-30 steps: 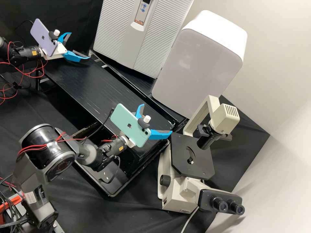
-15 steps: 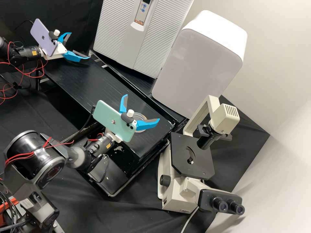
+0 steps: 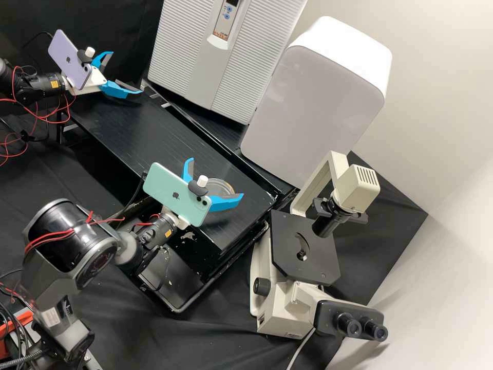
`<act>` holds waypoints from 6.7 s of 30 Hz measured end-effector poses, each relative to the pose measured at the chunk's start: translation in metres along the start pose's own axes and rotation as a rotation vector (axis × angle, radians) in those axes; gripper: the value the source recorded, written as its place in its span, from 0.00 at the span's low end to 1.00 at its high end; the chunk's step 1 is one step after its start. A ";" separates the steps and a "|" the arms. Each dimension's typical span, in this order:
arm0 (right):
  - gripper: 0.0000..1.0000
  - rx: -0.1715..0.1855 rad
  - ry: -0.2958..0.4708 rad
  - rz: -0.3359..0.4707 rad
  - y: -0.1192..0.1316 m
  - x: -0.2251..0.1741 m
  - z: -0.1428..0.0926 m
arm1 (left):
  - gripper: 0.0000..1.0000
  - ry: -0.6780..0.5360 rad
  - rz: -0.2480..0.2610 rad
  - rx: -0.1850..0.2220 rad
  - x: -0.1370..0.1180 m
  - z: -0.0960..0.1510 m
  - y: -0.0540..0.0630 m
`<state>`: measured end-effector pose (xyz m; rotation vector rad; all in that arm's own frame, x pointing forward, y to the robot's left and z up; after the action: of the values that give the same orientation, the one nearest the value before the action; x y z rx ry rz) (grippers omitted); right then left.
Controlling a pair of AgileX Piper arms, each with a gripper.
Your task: Place the petri dish on the microscope
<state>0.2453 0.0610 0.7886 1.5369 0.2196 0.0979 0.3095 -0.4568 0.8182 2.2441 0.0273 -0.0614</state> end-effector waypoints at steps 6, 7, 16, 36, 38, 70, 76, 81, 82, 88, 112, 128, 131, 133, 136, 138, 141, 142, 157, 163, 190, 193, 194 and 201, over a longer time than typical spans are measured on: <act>1.00 -0.006 0.005 -0.020 -0.005 0.001 -0.001 | 1.00 0.000 0.000 0.000 0.000 0.000 0.000; 1.00 -0.013 0.003 -0.027 -0.007 0.001 -0.001 | 1.00 0.000 0.000 0.000 0.000 0.000 0.000; 1.00 -0.053 -0.054 -0.040 -0.014 0.006 0.001 | 1.00 0.000 0.000 0.000 0.000 0.000 0.000; 1.00 -0.054 -0.067 -0.029 -0.011 0.006 0.004 | 1.00 0.000 0.000 0.000 0.000 0.000 0.000; 1.00 -0.054 -0.067 -0.029 -0.011 0.006 0.004 | 1.00 0.000 0.000 0.000 0.000 0.000 0.000; 1.00 -0.079 -0.108 -0.029 -0.018 0.011 0.019 | 1.00 0.000 0.000 0.000 0.000 0.000 0.000; 0.00 -0.083 -0.114 -0.017 -0.014 0.014 0.021 | 1.00 0.000 0.000 0.000 0.000 0.000 0.000; 0.00 -0.084 -0.116 -0.018 -0.014 0.015 0.022 | 1.00 0.000 0.000 0.000 0.000 0.000 0.000; 0.00 -0.082 -0.117 -0.017 -0.013 0.015 0.022 | 1.00 0.000 0.000 0.000 0.000 0.000 0.000; 0.00 -0.079 -0.116 -0.017 -0.013 0.014 0.022 | 1.00 0.000 0.000 0.000 0.000 0.000 0.000; 0.00 -0.058 -0.112 -0.020 -0.013 0.015 0.022 | 1.00 0.000 0.000 0.000 0.000 0.000 0.000; 0.00 0.017 -0.106 0.047 0.020 -0.005 0.027 | 1.00 0.000 0.000 0.000 0.000 0.000 0.000; 0.00 0.021 -0.109 0.078 0.029 -0.010 0.028 | 1.00 0.000 0.000 0.000 0.000 0.000 0.000; 0.00 0.014 -0.112 0.100 0.035 -0.013 0.030 | 1.00 0.000 0.000 0.000 0.000 0.000 0.000; 0.00 0.009 -0.111 0.139 0.041 -0.014 0.032 | 1.00 0.000 0.000 0.000 0.000 0.000 0.000; 0.00 0.004 -0.124 0.154 0.045 -0.013 0.035 | 1.00 0.000 0.000 0.000 0.000 0.000 0.000; 0.00 -0.012 -0.161 0.178 0.053 -0.007 0.047 | 1.00 0.000 0.000 0.000 0.000 0.000 0.000; 0.00 -0.018 -0.177 0.189 0.055 -0.004 0.051 | 1.00 0.000 0.000 0.000 0.000 0.000 0.000; 0.00 -0.079 -0.349 0.301 0.084 0.031 0.107 | 1.00 0.000 0.000 0.000 0.000 0.000 0.000; 0.00 -0.090 -0.374 0.306 0.084 0.046 0.121 | 1.00 0.000 0.000 0.000 0.000 0.000 0.000; 1.00 -0.124 -0.410 0.307 0.097 0.056 0.143 | 1.00 0.000 0.000 0.000 0.000 0.000 0.000; 1.00 -0.124 -0.410 0.307 0.097 0.056 0.143 | 1.00 0.000 0.000 0.000 0.000 0.000 0.000; 1.00 -0.124 -0.410 0.307 0.097 0.056 0.143 | 1.00 0.000 0.000 0.000 0.000 0.000 0.000; 1.00 -0.120 -0.416 0.316 0.099 0.054 0.141 | 1.00 0.000 0.000 0.000 0.000 0.000 0.000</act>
<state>0.3336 -0.0628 0.8857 1.4272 -0.3546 0.0375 0.3095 -0.4568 0.8182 2.2441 0.0273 -0.0614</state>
